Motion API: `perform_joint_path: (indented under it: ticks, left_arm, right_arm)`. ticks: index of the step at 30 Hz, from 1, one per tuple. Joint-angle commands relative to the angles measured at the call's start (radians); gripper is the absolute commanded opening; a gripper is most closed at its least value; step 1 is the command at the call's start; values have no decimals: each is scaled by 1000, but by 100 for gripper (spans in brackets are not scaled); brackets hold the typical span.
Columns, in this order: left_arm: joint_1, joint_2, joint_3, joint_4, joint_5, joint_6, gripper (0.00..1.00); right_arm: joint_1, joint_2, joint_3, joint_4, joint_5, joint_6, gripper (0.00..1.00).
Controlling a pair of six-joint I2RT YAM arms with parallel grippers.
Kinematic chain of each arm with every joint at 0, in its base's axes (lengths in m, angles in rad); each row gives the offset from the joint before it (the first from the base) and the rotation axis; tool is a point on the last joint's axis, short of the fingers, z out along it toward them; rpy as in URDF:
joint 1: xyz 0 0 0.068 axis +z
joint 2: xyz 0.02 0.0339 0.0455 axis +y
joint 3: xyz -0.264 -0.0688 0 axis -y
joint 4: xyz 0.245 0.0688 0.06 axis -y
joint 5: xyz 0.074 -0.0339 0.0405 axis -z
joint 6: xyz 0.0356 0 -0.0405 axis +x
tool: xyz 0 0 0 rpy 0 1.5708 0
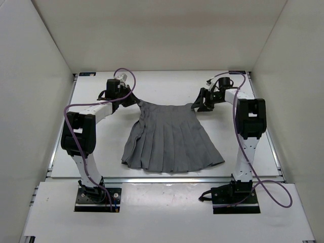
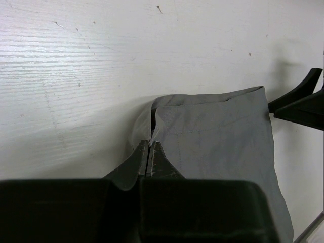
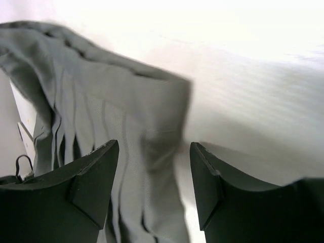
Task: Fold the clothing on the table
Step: Flatten the skirt out
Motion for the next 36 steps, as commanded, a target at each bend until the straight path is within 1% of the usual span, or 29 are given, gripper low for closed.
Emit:
perform_joint_path:
  ticks: [1,4,6,7,11,15,17,20,21,23,25,26,27,30,33,35,36]
  left_arm:
    - [0,-25,27,-2,17,11,0]
    - [0,-26,20,-3,15,5,0]
    - [0,-28,20,-3,11,6,0]
    - [4,-28,18,-2,20,5,0]
    - [1,-31,15,-12,17,3,0]
    - [7,-36,4,-6,6,2,0]
    - [3,-34,0,26,7,-4,0]
    - [1,-37,-3,32,7,-7,0]
    - [4,-40,-2,35,6,-10,0]
    - [6,-39,0,33,9,-6,0]
    - [-6,-34,0,27,9,-1,0]
    - [-3,-33,-5,27,9,-1,0]
    - [-2,-31,-5,27,14,-1,0]
    - [3,-36,-11,27,26,9,0]
    - [13,-66,-5,59,23,26,0]
    - [26,-85,67,54,6,40,0]
    - [44,-80,91,46,9,48,0]
  right_arm:
    - [-13,39,52,23,1,22,55]
    - [-5,103,157,-51,6,-10,54]
    - [-4,146,188,-72,-10,-18,54]
    - [0,158,199,-69,-19,-16,53]
    - [12,175,184,-59,-63,-13,51]
    - [15,181,185,-83,-68,-17,47]
    - [21,181,178,-85,-83,-16,43]
    - [21,192,181,-85,-105,-11,42]
    - [20,201,197,-100,-103,-19,40]
    - [19,218,208,-115,-111,-25,30]
    - [18,221,219,-111,-111,-22,12]
    - [18,223,221,-114,-108,-19,8]
    - [16,230,248,-112,-108,-22,0]
    - [9,224,309,-131,-119,-51,0]
    - [15,177,392,-163,-94,-92,0]
    - [3,152,477,-196,-59,-119,0]
    - [-5,152,554,-206,-56,-123,0]
